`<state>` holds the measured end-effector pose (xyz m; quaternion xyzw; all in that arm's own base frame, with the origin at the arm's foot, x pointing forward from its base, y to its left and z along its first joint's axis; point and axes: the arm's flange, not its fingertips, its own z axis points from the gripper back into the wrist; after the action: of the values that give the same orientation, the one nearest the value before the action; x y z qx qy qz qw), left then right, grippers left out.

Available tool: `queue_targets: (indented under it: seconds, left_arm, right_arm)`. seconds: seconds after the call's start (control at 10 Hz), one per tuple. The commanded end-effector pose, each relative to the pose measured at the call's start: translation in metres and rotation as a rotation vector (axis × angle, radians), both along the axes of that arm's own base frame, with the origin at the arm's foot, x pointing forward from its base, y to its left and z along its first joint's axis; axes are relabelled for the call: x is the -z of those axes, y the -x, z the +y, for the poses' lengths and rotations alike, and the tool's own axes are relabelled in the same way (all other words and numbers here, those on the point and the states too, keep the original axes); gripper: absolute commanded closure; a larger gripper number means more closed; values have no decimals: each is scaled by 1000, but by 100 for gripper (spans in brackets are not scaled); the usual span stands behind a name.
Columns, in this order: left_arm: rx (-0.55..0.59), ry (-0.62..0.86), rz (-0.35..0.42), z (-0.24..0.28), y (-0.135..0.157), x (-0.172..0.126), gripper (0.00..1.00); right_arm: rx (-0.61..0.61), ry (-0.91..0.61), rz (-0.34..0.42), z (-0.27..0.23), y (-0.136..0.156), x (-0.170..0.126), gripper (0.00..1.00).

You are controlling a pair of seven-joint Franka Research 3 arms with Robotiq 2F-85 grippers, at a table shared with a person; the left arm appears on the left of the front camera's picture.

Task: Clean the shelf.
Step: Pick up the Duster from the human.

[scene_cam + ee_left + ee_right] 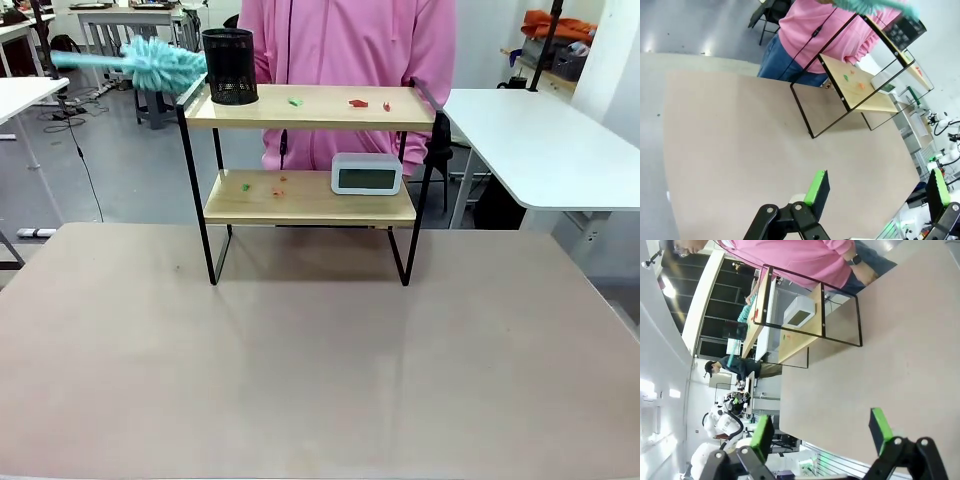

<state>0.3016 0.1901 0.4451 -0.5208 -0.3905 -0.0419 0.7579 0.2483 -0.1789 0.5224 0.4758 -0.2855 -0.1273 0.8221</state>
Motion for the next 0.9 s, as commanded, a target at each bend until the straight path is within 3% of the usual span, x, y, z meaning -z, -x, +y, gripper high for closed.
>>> queue_targets:
  seconds: [0.0, 0.4, 0.5, 0.8]
  left_arm:
    - [-2, 0, -32, -1, -3, -1, 0]
    - [-2, 0, -32, -1, -3, -1, 0]
    - [-5, -6, 5, -2, 0, -1, 0]
    - [187, 214, 142, 5, -71, -75, 0]
  right_arm:
    - [-8, -8, -37, 1, -3, 2, 0]
    - [-8, -8, -37, 1, -3, 2, 0]
    - [-8, -8, -37, 1, -3, 2, 0]
    - [-8, -8, -37, 1, -3, 2, 0]
